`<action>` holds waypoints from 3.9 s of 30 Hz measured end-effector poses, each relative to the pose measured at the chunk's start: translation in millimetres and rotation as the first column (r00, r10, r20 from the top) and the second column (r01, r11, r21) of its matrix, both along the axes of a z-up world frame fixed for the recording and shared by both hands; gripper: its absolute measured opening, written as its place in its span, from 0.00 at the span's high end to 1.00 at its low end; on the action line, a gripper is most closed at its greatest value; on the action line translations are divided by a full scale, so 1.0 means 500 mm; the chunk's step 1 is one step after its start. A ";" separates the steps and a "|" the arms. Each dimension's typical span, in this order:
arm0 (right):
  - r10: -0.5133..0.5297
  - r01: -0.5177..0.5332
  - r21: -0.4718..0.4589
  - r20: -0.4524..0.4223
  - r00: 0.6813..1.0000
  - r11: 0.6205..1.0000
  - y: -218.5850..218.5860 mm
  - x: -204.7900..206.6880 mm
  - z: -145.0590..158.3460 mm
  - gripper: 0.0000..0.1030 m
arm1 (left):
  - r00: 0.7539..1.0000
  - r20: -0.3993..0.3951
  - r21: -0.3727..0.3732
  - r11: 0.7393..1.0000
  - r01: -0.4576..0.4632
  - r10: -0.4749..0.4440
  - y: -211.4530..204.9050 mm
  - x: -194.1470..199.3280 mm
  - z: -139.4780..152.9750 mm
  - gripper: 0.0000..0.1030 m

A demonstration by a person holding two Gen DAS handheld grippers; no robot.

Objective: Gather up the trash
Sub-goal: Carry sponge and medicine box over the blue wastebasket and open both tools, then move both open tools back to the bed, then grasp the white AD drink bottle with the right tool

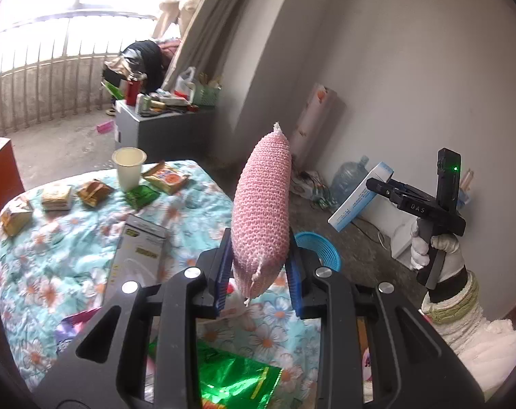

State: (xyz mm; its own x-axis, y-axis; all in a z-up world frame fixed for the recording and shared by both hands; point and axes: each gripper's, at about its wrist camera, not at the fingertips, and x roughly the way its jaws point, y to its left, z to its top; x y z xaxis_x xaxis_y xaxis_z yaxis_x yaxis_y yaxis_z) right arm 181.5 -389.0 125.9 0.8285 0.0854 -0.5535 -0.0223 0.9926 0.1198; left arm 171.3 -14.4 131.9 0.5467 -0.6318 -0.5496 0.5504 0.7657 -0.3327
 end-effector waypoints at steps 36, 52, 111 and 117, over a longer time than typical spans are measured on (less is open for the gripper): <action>-0.533 0.691 0.261 -0.476 0.700 0.674 -0.674 0.125 -0.645 0.21 | 0.834 -0.459 0.315 0.822 0.475 -0.306 -1.129 0.332 -0.606 0.36; -0.383 0.386 0.202 -0.053 0.922 0.900 -0.383 -0.058 -0.319 0.12 | 0.920 -0.143 0.200 0.900 0.387 -0.364 -0.688 0.259 -0.148 0.31; 0.300 -0.188 0.261 -0.502 0.811 0.947 0.394 0.191 -0.341 0.38 | 0.903 -0.086 0.061 0.907 -0.416 0.420 0.371 -0.063 -0.182 0.21; 0.214 -0.011 0.374 -0.508 0.834 0.928 0.310 0.114 -0.377 0.38 | 0.914 -0.159 0.088 0.927 -0.365 0.374 0.334 0.004 -0.194 0.21</action>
State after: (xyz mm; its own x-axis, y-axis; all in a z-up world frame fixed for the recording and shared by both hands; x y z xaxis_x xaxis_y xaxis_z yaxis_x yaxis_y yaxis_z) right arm 238.6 -234.1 -62.5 0.3850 0.4262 -0.8186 0.0367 0.8792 0.4750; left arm 173.5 152.4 34.8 0.6308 -0.3683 -0.6829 0.1638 0.9235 -0.3468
